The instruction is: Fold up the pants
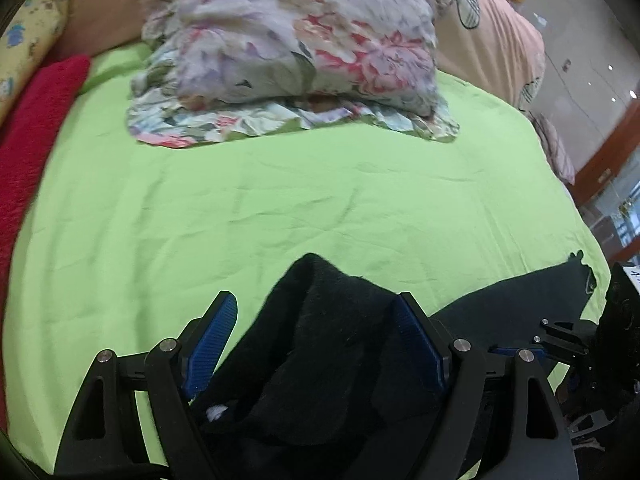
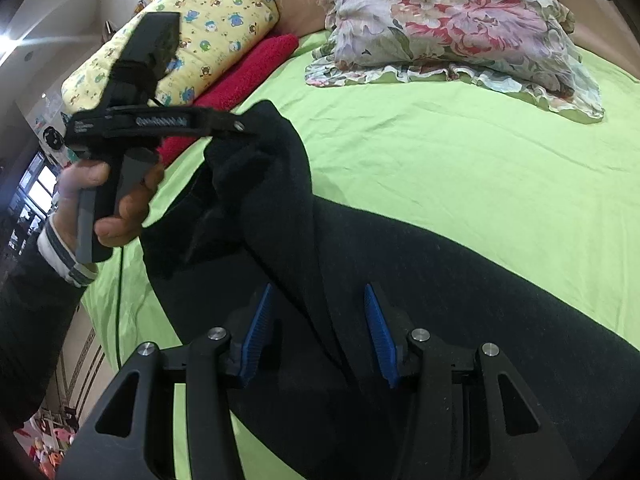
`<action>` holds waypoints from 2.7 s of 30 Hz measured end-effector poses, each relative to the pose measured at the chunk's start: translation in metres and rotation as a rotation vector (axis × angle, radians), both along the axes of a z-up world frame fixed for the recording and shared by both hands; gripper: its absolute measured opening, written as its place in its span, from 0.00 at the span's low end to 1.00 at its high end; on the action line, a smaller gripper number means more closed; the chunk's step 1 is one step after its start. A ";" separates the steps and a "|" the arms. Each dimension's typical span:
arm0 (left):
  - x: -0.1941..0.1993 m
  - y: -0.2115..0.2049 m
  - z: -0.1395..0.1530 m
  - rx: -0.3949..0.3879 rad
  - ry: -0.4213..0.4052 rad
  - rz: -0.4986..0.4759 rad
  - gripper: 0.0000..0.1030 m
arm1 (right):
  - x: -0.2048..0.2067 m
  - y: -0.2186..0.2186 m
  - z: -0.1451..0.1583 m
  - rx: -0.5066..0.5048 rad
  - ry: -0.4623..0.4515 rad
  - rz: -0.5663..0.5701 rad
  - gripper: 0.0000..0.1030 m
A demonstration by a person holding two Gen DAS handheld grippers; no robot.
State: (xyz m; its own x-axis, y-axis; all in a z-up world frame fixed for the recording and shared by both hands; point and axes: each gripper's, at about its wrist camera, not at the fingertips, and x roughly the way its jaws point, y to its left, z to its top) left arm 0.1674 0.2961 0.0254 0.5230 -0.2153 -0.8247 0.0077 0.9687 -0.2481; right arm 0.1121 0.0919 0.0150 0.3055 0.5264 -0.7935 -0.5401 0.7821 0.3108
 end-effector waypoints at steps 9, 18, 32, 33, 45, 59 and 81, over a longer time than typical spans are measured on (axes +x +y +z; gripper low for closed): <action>-0.017 0.000 0.001 -0.034 -0.052 -0.012 0.18 | -0.006 0.018 -0.003 -0.058 -0.058 0.028 0.47; -0.057 0.000 0.021 -0.030 -0.150 -0.012 0.07 | -0.011 0.014 0.021 0.017 -0.093 0.034 0.00; -0.083 0.006 0.024 -0.096 -0.199 0.013 0.07 | -0.013 0.048 0.002 -0.142 -0.162 0.079 0.04; -0.084 0.007 0.024 -0.100 -0.200 0.016 0.07 | -0.011 0.049 0.000 -0.157 -0.162 0.072 0.04; -0.087 0.013 0.023 -0.134 -0.211 0.026 0.07 | -0.004 0.046 0.010 -0.137 -0.223 0.074 0.48; -0.118 0.020 0.036 -0.135 -0.270 0.041 0.07 | -0.041 0.069 0.042 -0.005 -0.197 0.236 0.06; -0.204 0.055 -0.023 -0.203 -0.242 0.375 0.17 | -0.072 0.101 -0.008 0.050 -0.060 0.311 0.38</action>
State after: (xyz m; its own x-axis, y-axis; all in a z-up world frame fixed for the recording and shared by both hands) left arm -0.0362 0.3513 0.0023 0.7664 -0.1192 -0.6312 -0.2518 0.8482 -0.4660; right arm 0.0399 0.1924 0.0065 0.1694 0.6393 -0.7501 -0.7692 0.5616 0.3050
